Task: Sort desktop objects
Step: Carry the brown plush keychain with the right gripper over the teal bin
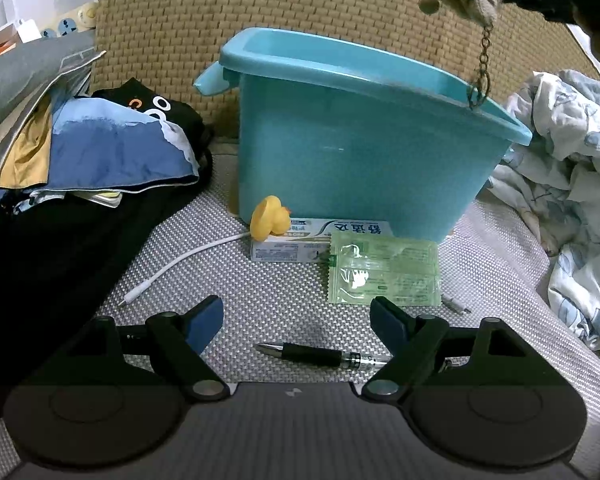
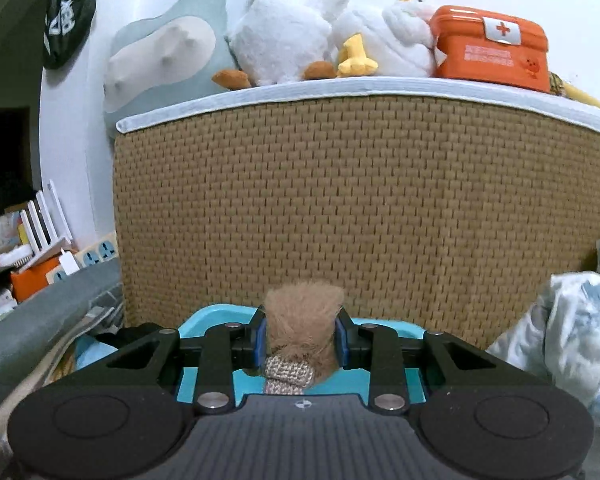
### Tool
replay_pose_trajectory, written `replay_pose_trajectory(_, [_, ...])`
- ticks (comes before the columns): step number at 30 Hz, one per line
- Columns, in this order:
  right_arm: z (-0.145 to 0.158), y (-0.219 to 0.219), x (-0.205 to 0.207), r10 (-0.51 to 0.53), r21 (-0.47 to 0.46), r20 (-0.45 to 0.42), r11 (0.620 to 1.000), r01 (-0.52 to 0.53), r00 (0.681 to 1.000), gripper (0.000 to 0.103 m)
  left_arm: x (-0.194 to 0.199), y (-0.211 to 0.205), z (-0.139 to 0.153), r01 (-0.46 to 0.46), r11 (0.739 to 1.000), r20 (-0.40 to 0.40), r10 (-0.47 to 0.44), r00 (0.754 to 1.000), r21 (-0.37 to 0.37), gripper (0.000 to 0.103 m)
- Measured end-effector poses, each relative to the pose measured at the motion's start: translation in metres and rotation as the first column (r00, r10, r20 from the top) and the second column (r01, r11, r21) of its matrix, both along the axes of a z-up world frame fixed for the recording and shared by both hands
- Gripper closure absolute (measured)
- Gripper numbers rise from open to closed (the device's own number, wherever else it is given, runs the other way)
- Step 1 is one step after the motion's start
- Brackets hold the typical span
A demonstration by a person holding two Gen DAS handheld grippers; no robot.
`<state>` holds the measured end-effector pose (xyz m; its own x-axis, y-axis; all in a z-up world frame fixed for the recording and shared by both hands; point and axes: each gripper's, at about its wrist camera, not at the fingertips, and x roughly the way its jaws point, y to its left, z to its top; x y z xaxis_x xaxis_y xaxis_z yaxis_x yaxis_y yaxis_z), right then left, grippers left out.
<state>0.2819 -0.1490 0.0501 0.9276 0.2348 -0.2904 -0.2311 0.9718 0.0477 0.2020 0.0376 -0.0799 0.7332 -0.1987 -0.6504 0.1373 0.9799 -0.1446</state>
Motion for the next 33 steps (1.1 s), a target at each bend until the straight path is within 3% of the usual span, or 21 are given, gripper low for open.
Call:
replay_pose_trajectory(8, [-0.003,-0.002,0.024,0.000,-0.015,-0.012,1.000,-0.001,1.000,0.068,0.001,0.000,-0.001,-0.001,1.000,-0.005,0.001,1.000,0.003,0.019])
replay_pose_trajectory(17, [-0.026,-0.003,0.051,0.004,-0.008,-0.095,1.000,-0.005,0.995,0.068,0.001,-0.002,-0.002,0.001,1.000,-0.008,-0.001,1.000,0.008,0.019])
replay_pose_trajectory(23, [-0.023,0.001,0.054,0.007,-0.042,-0.070,0.999,-0.009,0.998,0.068,0.002,-0.003,-0.002,0.006,1.000,-0.010,-0.006,1.000,0.013,0.019])
replay_pose_trajectory(27, [-0.031,-0.002,0.058,0.010,-0.011,-0.115,1.000,-0.012,0.993,0.068,0.001,-0.003,-0.002,0.005,1.000,-0.008,-0.005,1.000,0.009,0.019])
replay_pose_trajectory(33, [-0.045,-0.006,0.069,0.004,-0.035,-0.207,0.999,-0.011,0.978,0.068,0.002,-0.003,-0.002,0.005,1.000,-0.007,-0.005,1.000,0.004,0.019])
